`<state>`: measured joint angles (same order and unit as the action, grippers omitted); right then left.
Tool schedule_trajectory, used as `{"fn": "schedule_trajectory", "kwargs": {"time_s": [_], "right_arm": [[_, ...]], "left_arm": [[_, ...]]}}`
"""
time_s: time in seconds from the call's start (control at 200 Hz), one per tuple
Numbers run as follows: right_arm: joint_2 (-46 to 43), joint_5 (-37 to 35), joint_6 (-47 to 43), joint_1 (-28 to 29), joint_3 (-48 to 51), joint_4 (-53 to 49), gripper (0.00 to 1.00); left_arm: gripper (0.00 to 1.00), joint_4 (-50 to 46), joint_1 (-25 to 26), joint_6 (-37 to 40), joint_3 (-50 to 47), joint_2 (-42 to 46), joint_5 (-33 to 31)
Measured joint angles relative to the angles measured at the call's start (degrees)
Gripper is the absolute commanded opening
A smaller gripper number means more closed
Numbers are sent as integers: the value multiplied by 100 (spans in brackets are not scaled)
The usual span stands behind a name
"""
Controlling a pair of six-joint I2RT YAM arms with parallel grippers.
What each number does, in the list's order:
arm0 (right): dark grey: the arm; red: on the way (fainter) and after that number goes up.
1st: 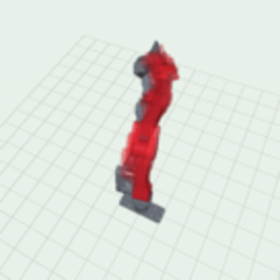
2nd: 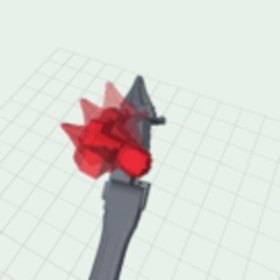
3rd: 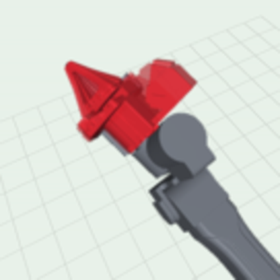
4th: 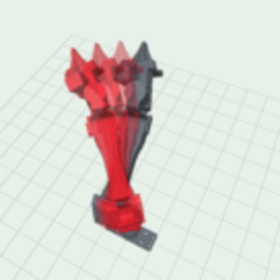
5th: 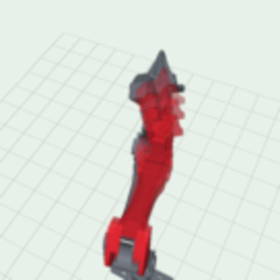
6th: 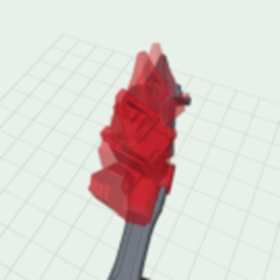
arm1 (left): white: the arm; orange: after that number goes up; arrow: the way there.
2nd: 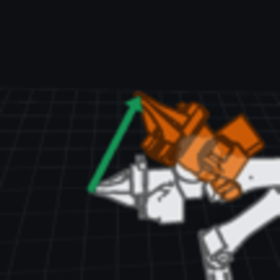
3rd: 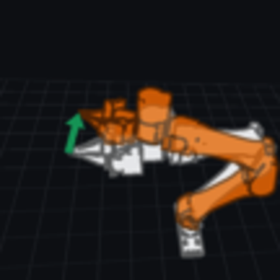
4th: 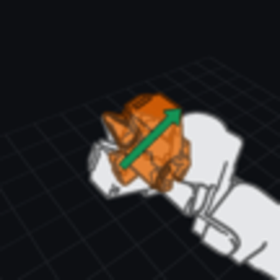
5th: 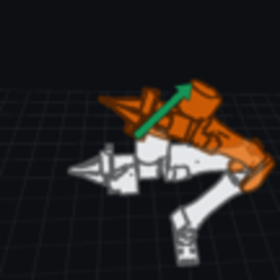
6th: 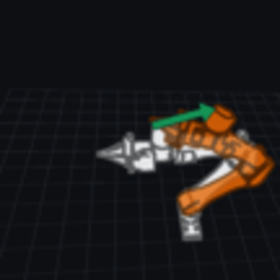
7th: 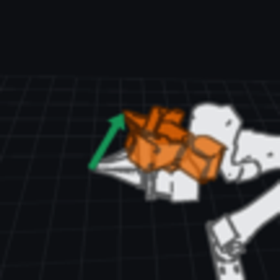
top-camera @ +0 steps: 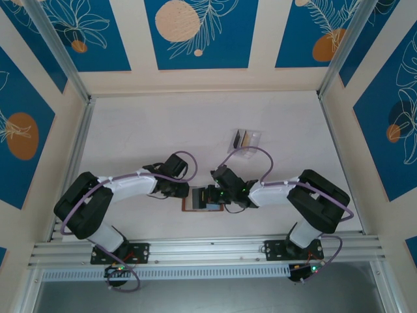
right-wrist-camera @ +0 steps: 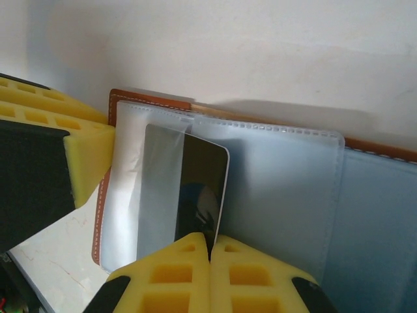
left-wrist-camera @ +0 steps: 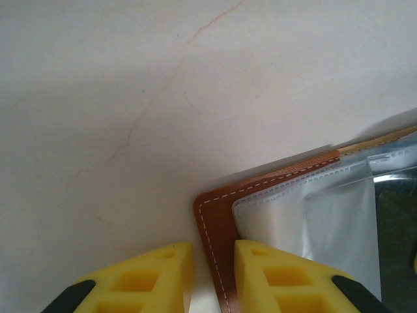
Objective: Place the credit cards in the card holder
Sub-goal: Insert the credit card into the card slot.
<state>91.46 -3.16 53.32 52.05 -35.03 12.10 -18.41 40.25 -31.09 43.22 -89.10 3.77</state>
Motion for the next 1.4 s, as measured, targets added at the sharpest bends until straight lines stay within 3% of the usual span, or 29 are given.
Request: {"fn": "schedule_trajectory", "kwargs": {"time_s": [0.485,0.89,1.07,1.401], "right_arm": [[350,-214,551,315,-66,575,0],[518,28,448,304,-348,369,0],[632,404,212,170,-503,238,0],[671,706,-114,31,-704,-116,0]], "left_arm": [[23,219,0,-94,-168,57,-15],[28,33,-103,-348,-437,820,188],[16,-166,-295,-319,-472,1320,262],[6,-153,-310,-289,-887,990,365]]}}
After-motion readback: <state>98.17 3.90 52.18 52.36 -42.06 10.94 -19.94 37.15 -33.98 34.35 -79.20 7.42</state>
